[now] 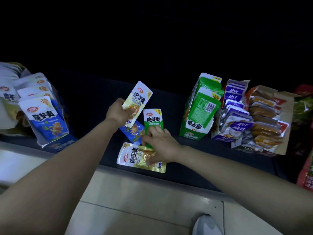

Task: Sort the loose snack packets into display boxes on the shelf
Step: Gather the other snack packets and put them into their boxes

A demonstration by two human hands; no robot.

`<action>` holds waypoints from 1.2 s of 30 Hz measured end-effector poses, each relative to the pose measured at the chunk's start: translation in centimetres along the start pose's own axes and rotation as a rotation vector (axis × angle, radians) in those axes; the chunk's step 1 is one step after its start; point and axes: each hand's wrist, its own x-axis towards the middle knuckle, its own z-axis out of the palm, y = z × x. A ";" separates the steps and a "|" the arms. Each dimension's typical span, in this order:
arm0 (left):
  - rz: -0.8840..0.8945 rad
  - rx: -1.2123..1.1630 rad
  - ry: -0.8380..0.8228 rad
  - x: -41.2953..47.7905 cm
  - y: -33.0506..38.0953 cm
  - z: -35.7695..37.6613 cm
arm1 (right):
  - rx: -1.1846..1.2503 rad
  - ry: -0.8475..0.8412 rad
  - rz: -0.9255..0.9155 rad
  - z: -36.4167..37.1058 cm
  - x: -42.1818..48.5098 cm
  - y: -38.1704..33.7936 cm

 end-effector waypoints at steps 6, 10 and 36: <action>-0.026 -0.116 -0.031 -2.5 0.1 -2.6 | 0.510 -0.063 0.257 -1.1 1.3 0.9; -0.061 -0.256 0.043 -3.4 0.1 -4.2 | 1.242 0.172 0.518 -3.0 1.3 1.5; -0.117 0.346 0.744 -10.7 -8.8 -18.5 | 1.406 0.048 0.121 -10.6 14.2 -16.6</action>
